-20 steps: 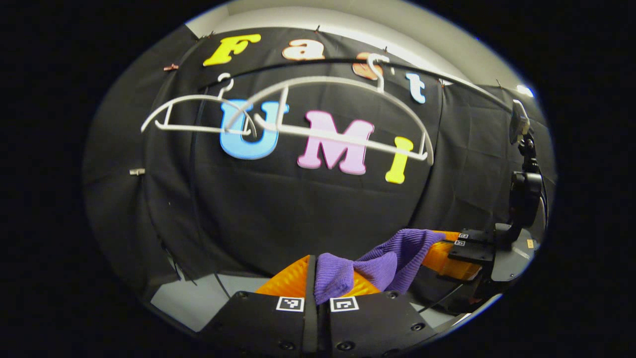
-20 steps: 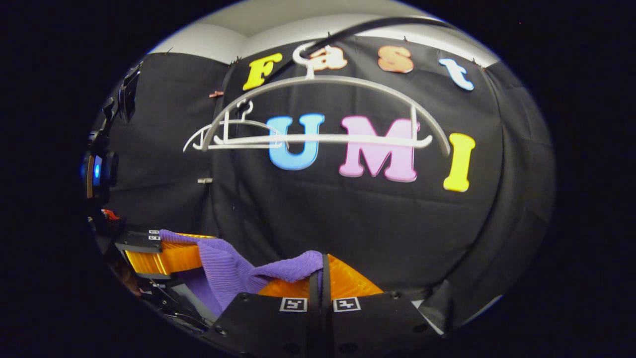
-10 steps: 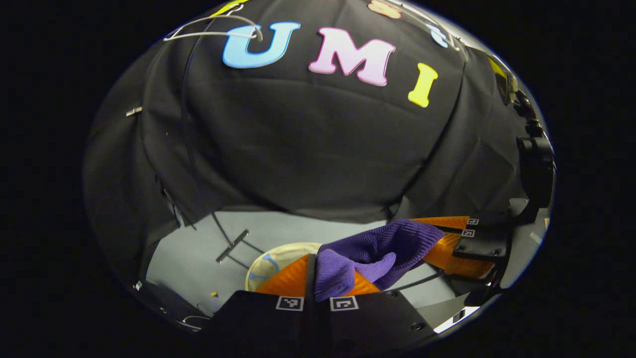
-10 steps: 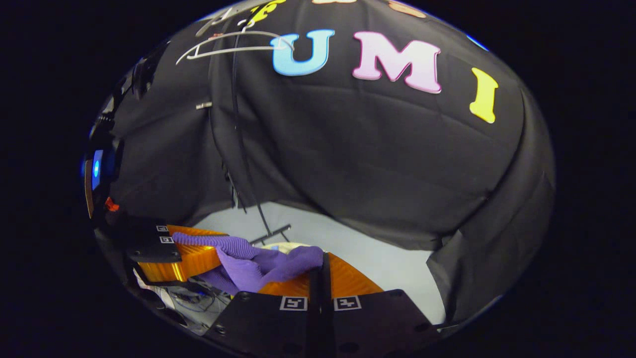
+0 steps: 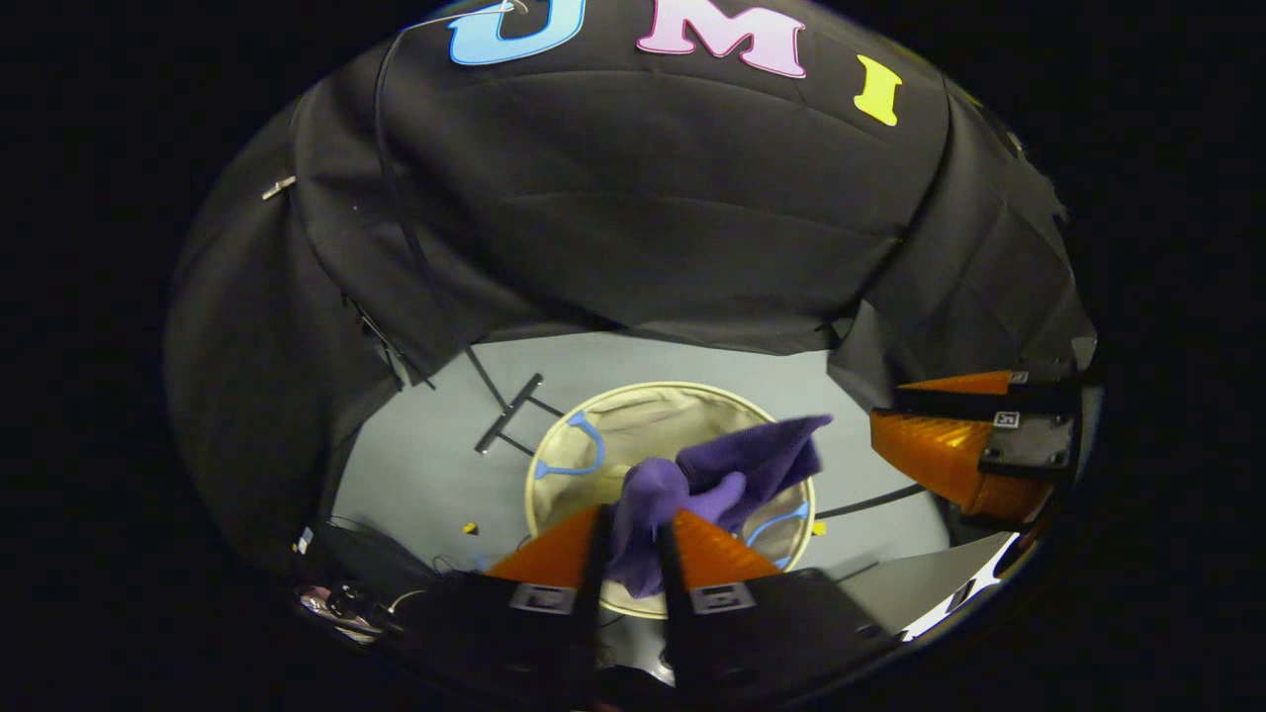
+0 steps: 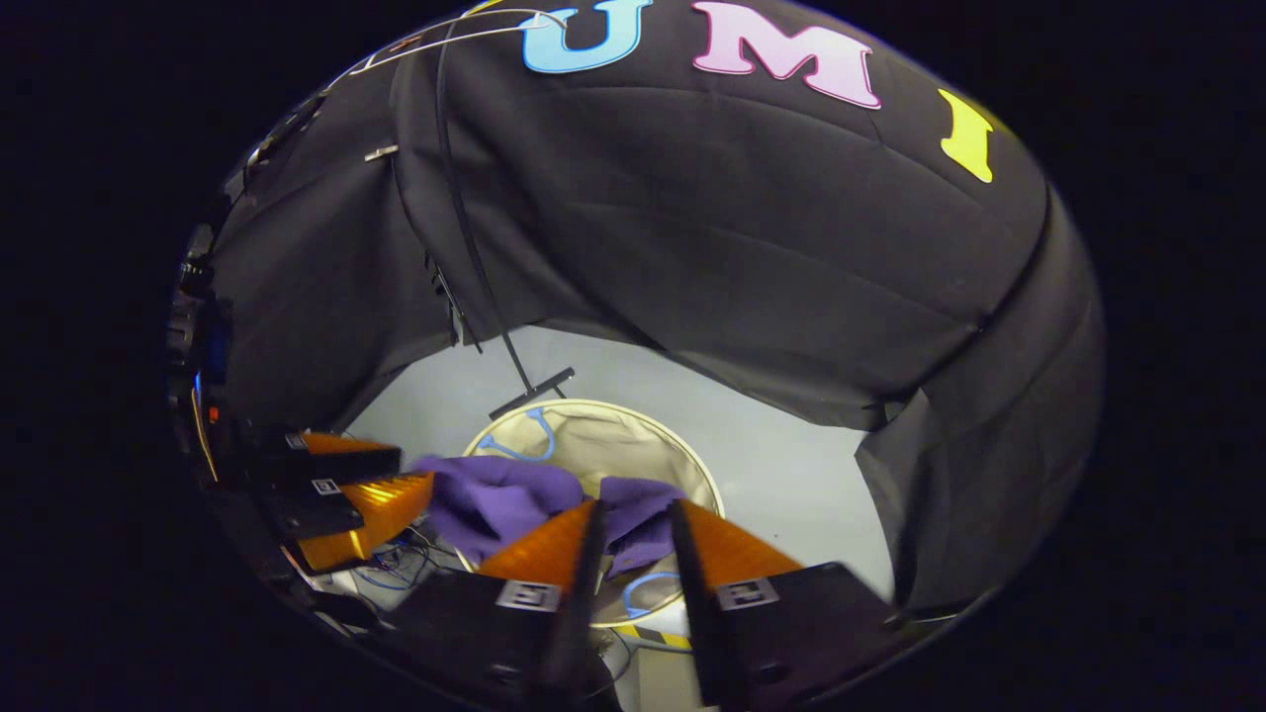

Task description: Grasp the clothes on the hanger with both hands and then place them into the laundry hamper below.

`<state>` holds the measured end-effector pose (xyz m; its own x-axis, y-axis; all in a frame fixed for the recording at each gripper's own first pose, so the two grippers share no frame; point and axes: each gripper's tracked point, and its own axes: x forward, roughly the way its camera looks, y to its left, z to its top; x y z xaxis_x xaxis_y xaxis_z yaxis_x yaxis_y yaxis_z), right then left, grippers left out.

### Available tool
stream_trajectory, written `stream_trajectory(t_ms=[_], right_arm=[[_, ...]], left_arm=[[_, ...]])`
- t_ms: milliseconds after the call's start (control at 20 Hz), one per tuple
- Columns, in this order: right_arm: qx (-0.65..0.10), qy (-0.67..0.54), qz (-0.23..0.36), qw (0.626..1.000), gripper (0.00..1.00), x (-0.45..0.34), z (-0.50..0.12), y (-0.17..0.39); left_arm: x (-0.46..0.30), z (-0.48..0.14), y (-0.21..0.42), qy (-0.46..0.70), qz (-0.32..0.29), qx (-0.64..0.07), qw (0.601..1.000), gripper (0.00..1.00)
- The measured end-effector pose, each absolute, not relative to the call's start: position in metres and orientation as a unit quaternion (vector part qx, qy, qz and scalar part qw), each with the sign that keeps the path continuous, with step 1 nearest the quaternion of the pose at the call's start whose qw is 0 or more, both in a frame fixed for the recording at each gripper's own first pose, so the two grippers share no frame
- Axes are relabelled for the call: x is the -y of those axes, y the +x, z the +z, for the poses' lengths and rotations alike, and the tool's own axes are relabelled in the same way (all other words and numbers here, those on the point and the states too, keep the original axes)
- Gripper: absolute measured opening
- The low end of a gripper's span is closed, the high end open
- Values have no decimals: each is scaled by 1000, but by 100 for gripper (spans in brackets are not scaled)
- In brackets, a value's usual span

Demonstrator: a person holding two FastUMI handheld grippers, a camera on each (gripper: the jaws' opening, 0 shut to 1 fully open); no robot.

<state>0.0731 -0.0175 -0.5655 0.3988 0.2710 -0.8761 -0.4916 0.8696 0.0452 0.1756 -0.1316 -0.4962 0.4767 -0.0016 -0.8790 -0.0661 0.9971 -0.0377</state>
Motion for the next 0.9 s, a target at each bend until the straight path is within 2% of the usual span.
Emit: stream_trajectory(t_ms=[100,150,400,650,900], right_arm=[[-504,-113,226,826,79,18,-567,67],[-504,-112,218,828,100,20,-564,65],[-485,-104,164,853,98,27,-530,60],[-429,-102,113,890,98,31,-461,62],[-357,-69,64,929,99,32,-385,69]], left_arm=[[130,-483,175,-32,22,-505,862,95],[129,-476,175,-36,19,-501,865,94],[115,-436,174,-65,16,-467,882,91],[109,-378,162,-66,-3,-426,902,93],[95,-303,155,-13,-15,-358,934,93]])
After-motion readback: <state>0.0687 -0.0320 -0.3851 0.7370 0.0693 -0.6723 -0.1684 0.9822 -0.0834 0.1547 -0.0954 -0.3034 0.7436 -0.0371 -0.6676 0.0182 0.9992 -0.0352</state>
